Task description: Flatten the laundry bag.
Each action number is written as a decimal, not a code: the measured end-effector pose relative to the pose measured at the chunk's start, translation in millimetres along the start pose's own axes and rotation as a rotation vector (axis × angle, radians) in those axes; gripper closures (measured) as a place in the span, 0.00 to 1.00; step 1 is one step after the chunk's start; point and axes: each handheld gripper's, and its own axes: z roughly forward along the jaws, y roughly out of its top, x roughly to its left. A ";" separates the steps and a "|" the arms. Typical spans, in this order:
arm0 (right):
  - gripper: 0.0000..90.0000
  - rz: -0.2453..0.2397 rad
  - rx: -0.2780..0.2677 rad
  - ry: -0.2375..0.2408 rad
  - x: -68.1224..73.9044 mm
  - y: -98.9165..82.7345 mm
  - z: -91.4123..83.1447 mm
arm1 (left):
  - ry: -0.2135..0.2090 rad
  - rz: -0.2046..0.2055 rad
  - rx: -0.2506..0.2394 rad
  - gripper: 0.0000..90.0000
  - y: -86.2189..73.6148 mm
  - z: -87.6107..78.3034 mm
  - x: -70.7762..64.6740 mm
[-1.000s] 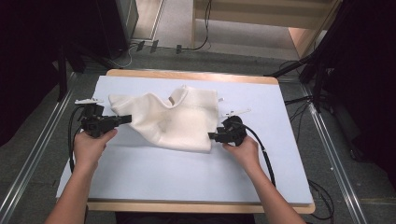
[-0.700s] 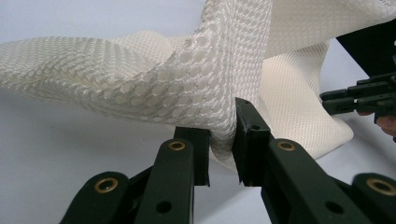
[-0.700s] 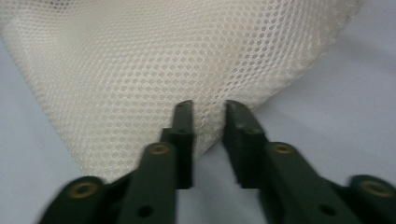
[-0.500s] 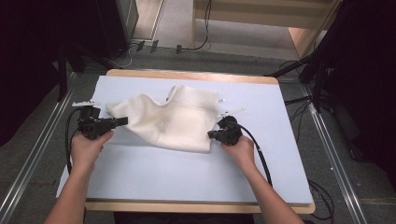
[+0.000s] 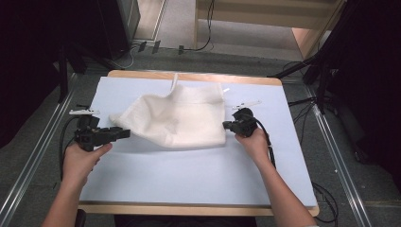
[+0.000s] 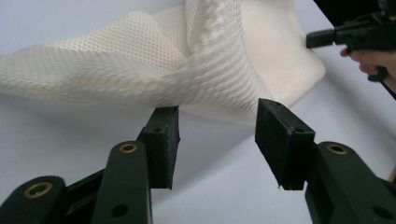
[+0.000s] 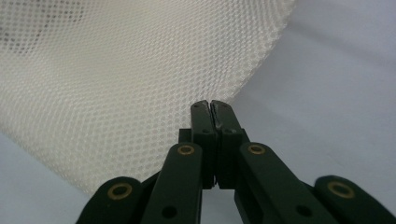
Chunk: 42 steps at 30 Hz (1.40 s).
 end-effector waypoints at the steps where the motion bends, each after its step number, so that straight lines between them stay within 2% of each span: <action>1: 1.00 0.014 0.001 -0.003 -4.0 1.1 -0.6 | 0.002 0.002 0.003 0.55 -1.9 -2.9 0.3; 3: 1.00 0.016 -0.008 -0.005 -13.1 2.0 -1.1 | 0.001 0.004 -0.001 0.54 -5.1 -7.4 1.7; 4: 1.00 0.016 -0.008 -0.005 -13.1 2.0 -1.1 | 0.001 0.004 -0.001 0.53 -5.1 -7.4 1.7; 5: 1.00 0.029 0.005 -0.013 -22.3 3.9 -0.7 | 0.002 0.000 -0.011 0.52 -6.4 -10.5 3.3; 6: 1.00 0.029 0.005 -0.013 -22.3 3.9 -0.7 | 0.002 0.000 -0.011 0.52 -6.4 -10.5 3.3; 7: 1.00 0.041 0.001 -0.019 -32.2 6.1 -1.7 | -0.008 -0.007 -0.020 0.51 -6.7 -12.0 5.0; 10: 1.00 0.048 -0.019 -0.032 -38.4 6.5 -2.2 | -0.001 -0.007 -0.019 0.50 -6.4 -11.5 5.4; 11: 1.00 0.064 -0.013 -0.044 -46.3 5.3 -0.3 | -0.002 -0.005 -0.015 0.50 -5.7 -10.3 5.0; 13: 1.00 0.084 0.005 -0.037 -49.0 3.9 2.3 | -0.001 0.012 -0.013 0.50 -2.7 -8.1 3.8; 16: 0.98 0.071 0.013 -0.049 -46.3 4.1 3.1 | 0.003 0.034 -0.012 0.47 1.3 -4.8 4.0; 19: 0.83 0.068 0.001 -0.057 -41.1 5.3 -4.1 | 0.018 0.043 -0.007 0.44 9.8 4.0 10.6; 22: 0.78 0.061 -0.009 -0.059 -38.1 3.8 -13.2 | 0.039 0.049 0.010 0.44 14.4 12.4 17.9; 26: 0.74 0.053 -0.011 -0.053 -32.9 -0.5 -26.5 | 0.051 0.030 0.013 0.42 21.1 19.6 27.7; 28: 0.72 0.048 -0.020 -0.045 -29.1 -4.3 -33.4 | 0.091 0.022 0.023 0.42 29.2 28.5 38.8; 30: 0.72 0.041 -0.020 -0.039 -27.2 -6.8 -36.0 | 0.096 0.018 0.029 0.42 31.9 32.6 42.5; 31: 0.71 0.022 -0.013 -0.041 -22.6 -13.1 -41.0 | 0.091 0.011 0.037 0.42 37.1 40.9 49.4; 32: 0.71 0.022 -0.013 -0.041 -22.6 -13.1 -41.0 | 0.091 0.011 0.037 0.41 37.1 40.9 49.4; 37: 0.69 0.003 -0.014 -0.032 -14.1 -33.1 -57.2 | 0.065 -0.009 0.046 0.41 49.2 64.4 60.3; 38: 0.69 0.003 -0.014 -0.032 -14.1 -33.1 -57.2 | 0.065 -0.009 0.046 0.41 49.2 64.4 60.3; 40: 0.69 0.011 -0.010 -0.038 -13.1 -42.0 -63.9 | 0.049 -0.011 0.055 0.43 53.6 74.8 59.7; 42: 0.69 0.012 -0.012 -0.043 -14.8 -46.8 -66.6 | 0.052 -0.010 0.063 0.48 56.0 81.0 58.1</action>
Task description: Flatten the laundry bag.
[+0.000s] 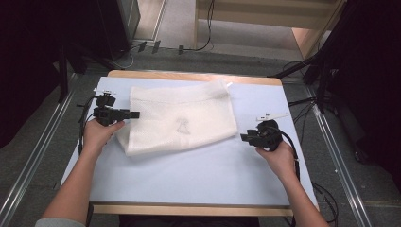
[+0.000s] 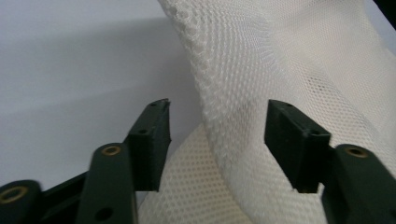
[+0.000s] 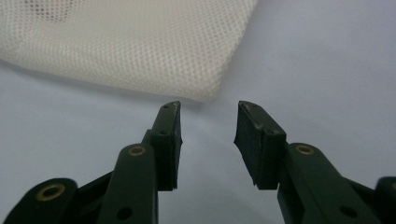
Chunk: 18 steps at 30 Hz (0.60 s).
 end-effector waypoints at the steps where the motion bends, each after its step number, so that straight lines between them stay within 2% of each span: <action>1: 0.69 0.007 0.001 -0.006 -1.0 -2.0 -1.0 | -0.010 -0.002 0.005 0.52 1.3 2.8 -1.1; 4: 0.69 0.026 0.001 -0.014 -3.1 -6.9 -4.0 | -0.021 -0.007 0.012 0.69 3.7 7.7 -5.9; 5: 0.69 0.024 -0.001 -0.018 -3.6 -8.2 -5.3 | -0.025 0.015 -0.006 0.76 6.4 9.3 -14.1; 6: 0.69 0.024 -0.001 -0.018 -3.6 -8.2 -5.3 | -0.025 0.015 -0.006 0.83 6.4 9.3 -14.1; 7: 0.69 0.032 -0.009 -0.025 -4.2 -10.2 -8.0 | -0.025 0.062 -0.045 0.88 9.3 7.1 -24.6; 9: 0.69 0.044 -0.018 -0.024 -4.4 -11.4 -10.8 | -0.052 0.086 -0.070 0.92 12.1 5.8 -35.8; 10: 0.69 0.044 -0.018 -0.024 -4.4 -11.4 -10.8 | -0.052 0.086 -0.070 0.93 12.1 5.8 -35.8; 11: 0.70 0.050 -0.027 -0.027 -4.3 -11.7 -12.8 | -0.063 0.122 -0.077 0.94 13.6 6.6 -49.0; 12: 0.70 0.050 -0.027 -0.027 -4.3 -11.7 -12.8 | -0.063 0.122 -0.077 0.94 13.6 6.6 -49.0; 13: 0.70 0.055 -0.036 -0.026 -3.3 -11.2 -13.9 | -0.082 0.156 -0.077 0.94 13.7 9.4 -62.1; 14: 0.70 0.055 -0.036 -0.026 -3.3 -11.2 -13.9 | -0.082 0.156 -0.077 0.94 13.7 9.4 -62.1; 15: 0.70 0.055 -0.045 -0.017 -1.3 -9.9 -14.2 | -0.083 0.200 -0.074 0.94 12.6 12.9 -75.6; 16: 0.70 0.055 -0.045 -0.017 -1.3 -9.9 -14.2 | -0.083 0.200 -0.074 0.94 12.6 12.9 -75.6; 18: 0.70 0.047 -0.053 -0.012 2.1 -7.9 -13.4 | -0.099 0.240 -0.061 0.94 9.8 19.5 -92.0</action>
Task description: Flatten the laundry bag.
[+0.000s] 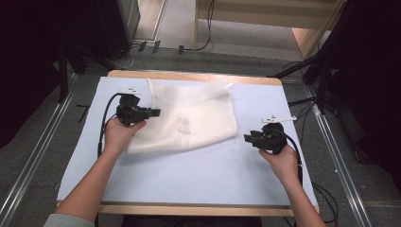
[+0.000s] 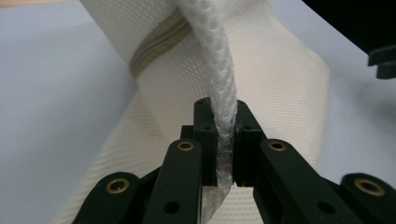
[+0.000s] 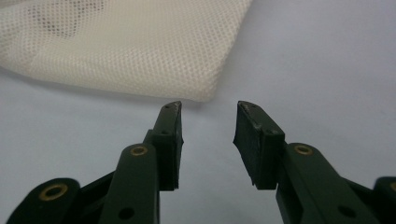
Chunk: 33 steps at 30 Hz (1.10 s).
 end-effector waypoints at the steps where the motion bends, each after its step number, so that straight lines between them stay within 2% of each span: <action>1: 0.70 -0.004 -0.004 0.006 3.7 1.6 1.4 | -0.007 0.011 0.004 0.94 0.2 2.8 -4.9; 2: 0.70 -0.007 -0.005 0.009 4.8 2.2 2.0 | -0.015 0.041 0.020 0.94 0.3 9.0 -15.1; 5: 0.70 -0.009 -0.010 0.014 8.2 3.8 3.4 | -0.033 0.059 0.035 0.94 -1.1 17.4 -25.9; 7: 0.70 -0.014 -0.019 0.025 12.9 6.0 5.2 | -0.042 0.100 0.081 0.94 -4.0 30.7 -40.3; 8: 0.70 -0.014 -0.019 0.025 12.9 6.0 5.2 | -0.042 0.100 0.081 0.94 -4.0 30.7 -40.3; 10: 0.70 -0.018 -0.024 0.029 16.4 7.6 6.1 | -0.053 0.117 0.101 0.94 -7.3 40.1 -49.1; 13: 0.68 -0.024 -0.029 0.036 21.2 9.9 7.4 | -0.062 0.145 0.139 0.94 -13.5 55.4 -64.0; 15: 0.67 -0.037 -0.044 0.037 23.9 12.1 7.2 | -0.084 0.159 0.152 0.94 -19.9 65.3 -76.3; 16: 0.67 -0.037 -0.044 0.037 23.9 12.1 7.2 | -0.084 0.159 0.152 0.94 -19.9 65.3 -76.3; 17: 0.67 -0.038 -0.053 0.039 25.3 13.2 6.7 | -0.091 0.190 0.174 0.94 -22.6 69.4 -83.5; 19: 0.66 -0.034 -0.080 0.049 29.6 17.9 3.2 | -0.103 0.221 0.187 0.94 -26.4 74.0 -94.6; 24: 0.65 -0.049 -0.111 0.075 38.0 28.6 1.9 | -0.141 0.215 0.199 0.94 -32.6 78.1 -105.3; 26: 0.65 -0.058 -0.120 0.078 41.3 34.6 2.3 | -0.155 0.231 0.220 0.94 -36.9 80.3 -110.9; 28: 0.64 -0.054 -0.134 0.087 43.7 41.8 3.2 | -0.158 0.227 0.222 0.93 -38.4 80.6 -111.9; 30: 0.63 -0.056 -0.143 0.092 46.9 49.4 5.7 | -0.179 0.205 0.225 0.93 -42.8 82.4 -111.0; 32: 0.62 -0.056 -0.145 0.095 48.9 52.5 7.9 | -0.182 0.207 0.230 0.92 -44.0 82.3 -110.7; 33: 0.59 -0.058 -0.132 0.103 52.7 56.9 15.7 | -0.177 0.210 0.217 0.92 -45.7 81.8 -111.6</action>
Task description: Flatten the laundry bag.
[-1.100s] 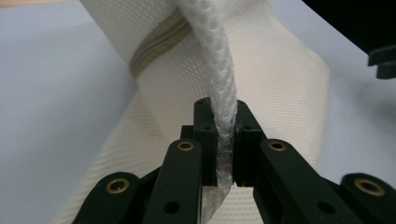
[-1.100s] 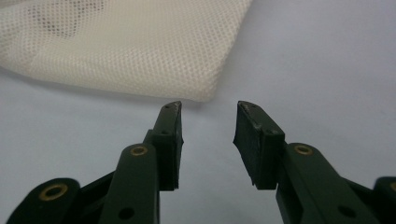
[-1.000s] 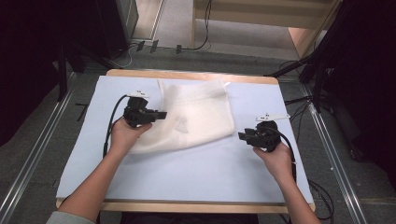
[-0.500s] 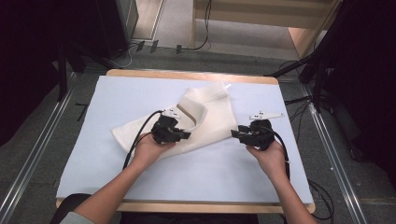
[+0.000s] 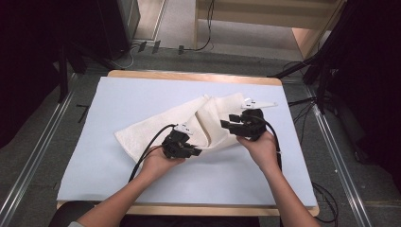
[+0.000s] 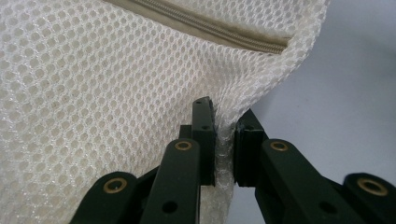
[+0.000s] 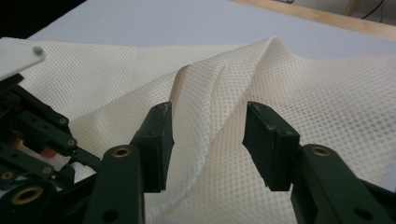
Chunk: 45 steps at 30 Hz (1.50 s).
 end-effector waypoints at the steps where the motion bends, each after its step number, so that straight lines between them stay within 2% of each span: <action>1: 0.59 0.000 0.000 0.000 0.0 0.0 0.0 | 0.000 0.000 0.000 0.92 0.0 0.0 0.0; 2: 0.55 -0.006 0.025 -0.002 3.0 0.1 12.2 | 0.016 0.007 -0.005 0.92 -0.4 -1.3 -1.0; 3: 0.55 -0.006 0.025 -0.002 3.0 0.1 12.2 | 0.016 0.007 -0.005 0.92 -0.4 -1.3 -1.0; 5: 0.52 -0.016 0.069 -0.011 4.9 -1.4 25.0 | 0.018 0.011 -0.011 0.92 -1.3 -2.0 0.0; 6: 0.50 -0.018 0.115 -0.005 5.1 -4.0 35.6 | 0.026 0.005 -0.011 0.91 -2.6 -2.5 0.7; 7: 0.50 -0.018 0.115 -0.005 5.1 -4.0 35.6 | 0.026 0.005 -0.011 0.91 -2.6 -2.5 0.7; 8: 0.51 -0.015 0.165 0.019 4.5 -7.5 44.2 | 0.034 0.009 -0.008 0.90 -3.6 -3.2 2.2; 9: 0.51 -0.015 0.165 0.019 4.5 -7.5 44.2 | 0.034 0.009 -0.008 0.90 -3.6 -3.2 2.2; 10: 0.58 -0.007 0.185 0.034 3.6 -11.2 49.5 | 0.031 0.002 -0.010 0.90 -4.1 -3.1 2.7; 12: 0.70 0.014 0.193 0.065 2.2 -14.5 52.7 | 0.025 -0.012 -0.014 0.89 -4.1 -3.8 4.4; 13: 0.80 0.026 0.202 0.082 1.5 -15.7 53.6 | 0.025 -0.012 -0.014 0.88 -4.1 -3.8 4.4; 15: 0.92 0.014 0.208 0.097 2.2 -17.1 53.5 | 0.002 -0.022 -0.014 0.85 -3.1 -5.6 5.8; 17: 0.94 0.010 0.209 0.099 2.8 -16.8 52.3 | -0.012 -0.024 -0.010 0.78 -2.2 -7.7 6.3; 18: 0.94 -0.009 0.195 0.100 3.8 -15.3 49.2 | -0.041 -0.035 0.007 0.73 0.5 -13.7 5.8; 19: 0.94 -0.009 0.195 0.100 3.8 -15.3 49.2 | -0.041 -0.035 0.007 0.72 0.5 -13.7 5.8; 20: 0.94 -0.013 0.193 0.103 4.4 -14.9 47.2 | -0.060 -0.026 0.011 0.70 2.2 -24.1 3.5; 21: 0.94 -0.013 0.193 0.103 4.4 -14.9 47.2 | -0.060 -0.026 0.011 0.68 2.2 -24.1 3.5; 22: 0.94 -0.015 0.192 0.101 5.1 -15.1 46.6 | -0.050 -0.016 0.000 0.68 2.7 -33.7 2.9; 25: 0.93 -0.021 0.189 0.097 6.6 -15.5 45.2 | -0.052 -0.042 -0.041 0.64 3.1 -54.3 9.0; 29: 0.93 -0.016 0.185 0.100 9.9 -16.0 42.0 | -0.019 -0.072 -0.058 0.60 0.5 -73.3 26.4; 30: 0.93 -0.025 0.184 0.102 11.1 -16.6 40.0 | 0.005 -0.104 -0.062 0.59 -2.6 -81.6 39.0; 32: 0.92 -0.030 0.183 0.104 12.6 -17.8 36.8 | 0.027 -0.135 -0.067 0.58 -6.0 -88.9 52.1; 33: 0.92 -0.030 0.183 0.104 12.6 -17.8 36.8 | 0.027 -0.135 -0.067 0.56 -6.0 -88.9 52.1; 36: 0.91 -0.027 0.181 0.112 15.7 -21.1 29.9 | 0.085 -0.178 -0.080 0.53 -13.0 -101.2 76.8; 37: 0.91 -0.027 0.181 0.112 15.7 -21.1 29.9 | 0.085 -0.178 -0.080 0.52 -13.0 -101.2 76.8; 39: 0.91 -0.031 0.180 0.113 18.0 -22.8 26.1 | 0.116 -0.194 -0.077 0.51 -15.1 -104.8 87.9; 40: 0.91 -0.035 0.176 0.114 19.5 -24.4 24.0 | 0.127 -0.209 -0.079 0.50 -16.7 -106.1 98.7; 41: 0.91 -0.035 0.176 0.114 19.5 -24.4 24.0 | 0.127 -0.209 -0.079 0.50 -16.7 -106.1 98.7; 45: 0.91 -0.034 0.176 0.118 24.1 -27.9 20.3 | 0.170 -0.204 -0.059 0.50 -17.1 -105.3 118.2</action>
